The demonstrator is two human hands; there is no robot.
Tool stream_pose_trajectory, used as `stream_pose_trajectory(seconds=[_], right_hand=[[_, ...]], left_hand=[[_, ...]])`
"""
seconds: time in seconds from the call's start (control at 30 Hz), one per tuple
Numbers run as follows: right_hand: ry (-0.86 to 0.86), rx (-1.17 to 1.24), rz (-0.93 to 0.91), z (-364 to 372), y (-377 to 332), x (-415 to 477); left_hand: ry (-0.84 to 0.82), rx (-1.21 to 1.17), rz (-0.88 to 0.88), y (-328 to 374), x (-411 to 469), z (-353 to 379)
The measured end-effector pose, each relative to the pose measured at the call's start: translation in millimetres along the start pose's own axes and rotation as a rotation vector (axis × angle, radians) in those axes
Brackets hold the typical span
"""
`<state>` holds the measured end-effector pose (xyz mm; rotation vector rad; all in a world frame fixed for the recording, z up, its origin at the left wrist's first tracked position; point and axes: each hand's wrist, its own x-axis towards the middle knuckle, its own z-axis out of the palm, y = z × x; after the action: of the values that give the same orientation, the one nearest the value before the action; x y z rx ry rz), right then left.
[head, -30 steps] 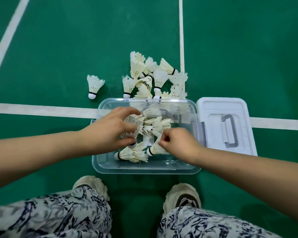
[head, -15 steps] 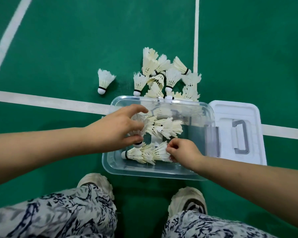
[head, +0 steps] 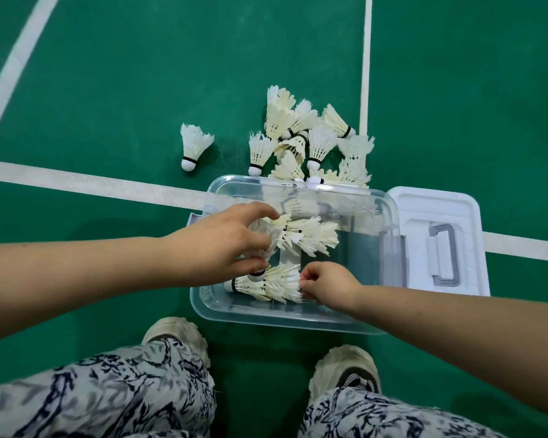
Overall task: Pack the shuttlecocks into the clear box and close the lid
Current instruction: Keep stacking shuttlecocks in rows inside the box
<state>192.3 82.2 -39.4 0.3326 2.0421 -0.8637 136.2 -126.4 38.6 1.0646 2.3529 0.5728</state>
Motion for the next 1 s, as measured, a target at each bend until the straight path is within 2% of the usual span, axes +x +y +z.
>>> stream_pose_trajectory(seconds=[0.13, 0.3, 0.5, 0.63, 0.8, 1.0], right_hand=[[-0.014, -0.059, -0.027, -4.0, 0.0, -0.3], [0.110, -0.081, -0.069, -19.3, -4.5, -7.7], [0.360, -0.040, -0.383, -31.4, -22.1, -34.9], [0.377, -0.160, -0.524, -36.0, -23.1, -45.8], [0.386, -0.342, -0.571, -40.7, -7.4, -49.8], [0.358, -0.411, -0.653, -44.8, 5.6, -55.7]], left_hand=[[0.004, 0.053, 0.020, -1.2, 0.2, 3.5], [0.014, 0.081, 0.015, 0.7, 4.3, 6.9], [-0.009, 0.111, 0.031, 11.4, 11.5, 12.4], [-0.024, 0.135, 0.044, 20.4, 17.5, 14.7], [-0.060, 0.148, 0.030, 28.3, 24.3, 16.8], [-0.091, 0.181, 0.037, 33.2, 34.6, 18.0]])
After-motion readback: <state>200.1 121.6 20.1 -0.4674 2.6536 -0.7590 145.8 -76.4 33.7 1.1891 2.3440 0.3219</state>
